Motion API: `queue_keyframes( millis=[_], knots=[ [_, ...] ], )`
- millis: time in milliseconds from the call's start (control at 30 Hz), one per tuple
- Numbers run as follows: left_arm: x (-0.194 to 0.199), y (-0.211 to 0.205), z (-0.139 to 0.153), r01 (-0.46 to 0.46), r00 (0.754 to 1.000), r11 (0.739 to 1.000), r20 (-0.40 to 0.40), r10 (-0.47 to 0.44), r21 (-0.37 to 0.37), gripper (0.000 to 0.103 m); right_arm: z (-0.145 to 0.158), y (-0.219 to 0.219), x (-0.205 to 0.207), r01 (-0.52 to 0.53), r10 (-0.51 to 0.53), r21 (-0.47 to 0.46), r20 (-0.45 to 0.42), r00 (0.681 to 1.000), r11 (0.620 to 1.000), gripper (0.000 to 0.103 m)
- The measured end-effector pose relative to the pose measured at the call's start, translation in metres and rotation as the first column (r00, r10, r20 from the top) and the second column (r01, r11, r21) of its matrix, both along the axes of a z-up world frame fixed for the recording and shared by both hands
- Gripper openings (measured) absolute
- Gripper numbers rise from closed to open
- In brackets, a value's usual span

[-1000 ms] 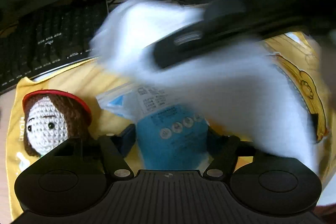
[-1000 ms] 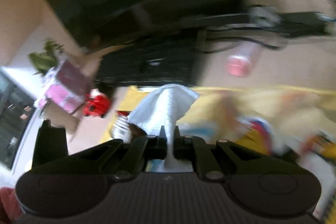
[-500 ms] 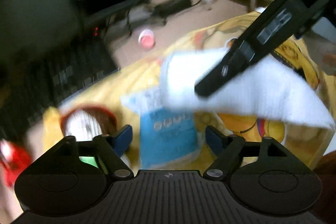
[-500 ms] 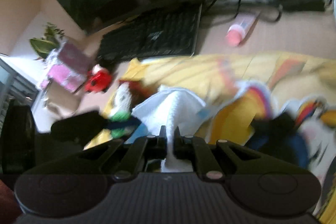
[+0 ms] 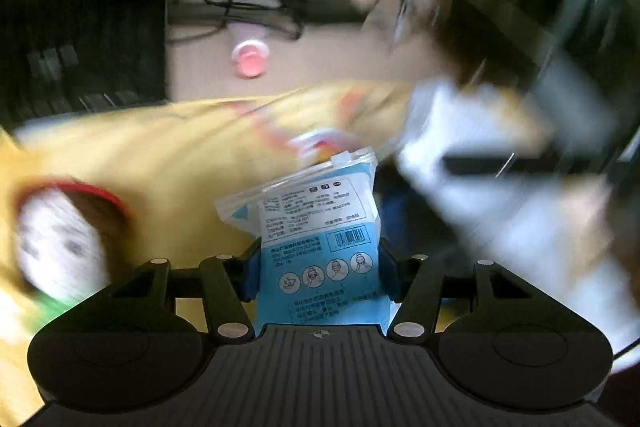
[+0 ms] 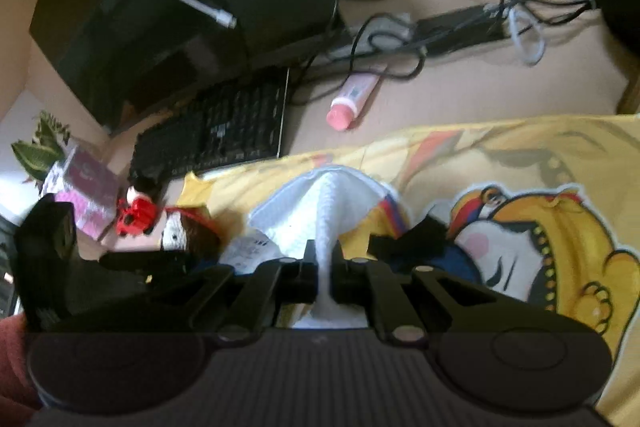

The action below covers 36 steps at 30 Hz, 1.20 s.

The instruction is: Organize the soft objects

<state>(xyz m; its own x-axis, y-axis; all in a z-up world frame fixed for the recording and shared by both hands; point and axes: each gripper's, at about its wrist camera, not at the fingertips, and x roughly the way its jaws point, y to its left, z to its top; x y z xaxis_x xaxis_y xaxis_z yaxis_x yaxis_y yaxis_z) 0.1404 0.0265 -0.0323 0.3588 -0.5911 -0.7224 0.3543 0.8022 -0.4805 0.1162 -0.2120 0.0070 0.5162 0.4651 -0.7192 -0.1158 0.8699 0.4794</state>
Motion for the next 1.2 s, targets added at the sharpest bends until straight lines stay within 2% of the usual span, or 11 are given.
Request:
queue_keyframes(
  millis=[67,133,300,467,600,700,833,900,967,1033,1200],
  knots=[
    [0.005,0.014,-0.005,-0.075,0.995,0.981,-0.08,0.061,-0.18,0.062,0.01,-0.005,-0.001,0.012,-0.013,0.025,0.027,1.0,1.0,0.005],
    [0.005,0.024,-0.017,-0.145,0.984,0.961,-0.141,0.113,-0.237,0.061,0.017,-0.005,0.0,0.011,-0.015,0.1,0.041,0.999,0.995,0.005],
    [-0.004,0.025,-0.029,-0.116,0.991,0.989,-0.082,0.109,-0.09,0.064,-0.001,0.024,0.018,-0.067,0.075,0.217,-0.029,0.997,0.974,0.005],
    [-0.014,0.02,-0.02,-0.07,0.997,0.996,0.029,0.069,0.054,0.073,-0.034,0.057,0.033,-0.112,0.116,0.039,-0.09,0.989,0.993,0.005],
    [-0.037,0.005,0.003,-0.005,0.986,0.974,0.162,-0.033,0.225,0.081,-0.04,0.053,0.035,-0.095,0.086,-0.133,-0.078,0.993,0.987,0.005],
    [-0.074,-0.019,0.018,0.077,0.934,0.918,0.295,-0.203,0.388,0.087,-0.042,0.041,0.037,-0.077,0.066,-0.13,-0.087,0.994,0.988,0.005],
    [-0.108,-0.057,0.003,0.188,0.812,0.759,0.337,-0.477,0.623,0.087,-0.036,0.028,0.037,-0.063,0.055,-0.121,-0.072,0.996,0.991,0.005],
    [-0.107,-0.067,-0.012,0.206,0.793,0.708,0.309,-0.525,0.676,0.087,-0.032,0.025,0.034,-0.069,0.062,-0.12,-0.064,0.996,0.99,0.005],
    [-0.102,-0.069,-0.017,0.174,0.78,0.686,0.327,-0.534,0.707,0.086,-0.027,0.024,0.03,-0.082,0.076,-0.121,-0.057,0.996,0.989,0.006],
    [-0.088,-0.063,-0.014,0.156,0.812,0.723,0.33,-0.482,0.673,0.084,-0.024,0.021,0.025,-0.089,0.084,-0.122,-0.05,0.995,0.989,0.006],
    [-0.039,-0.035,-0.002,0.063,0.934,0.866,0.276,-0.227,0.497,0.06,-0.024,0.009,0.017,-0.065,0.058,-0.106,-0.062,0.996,0.992,0.006]
  ],
)
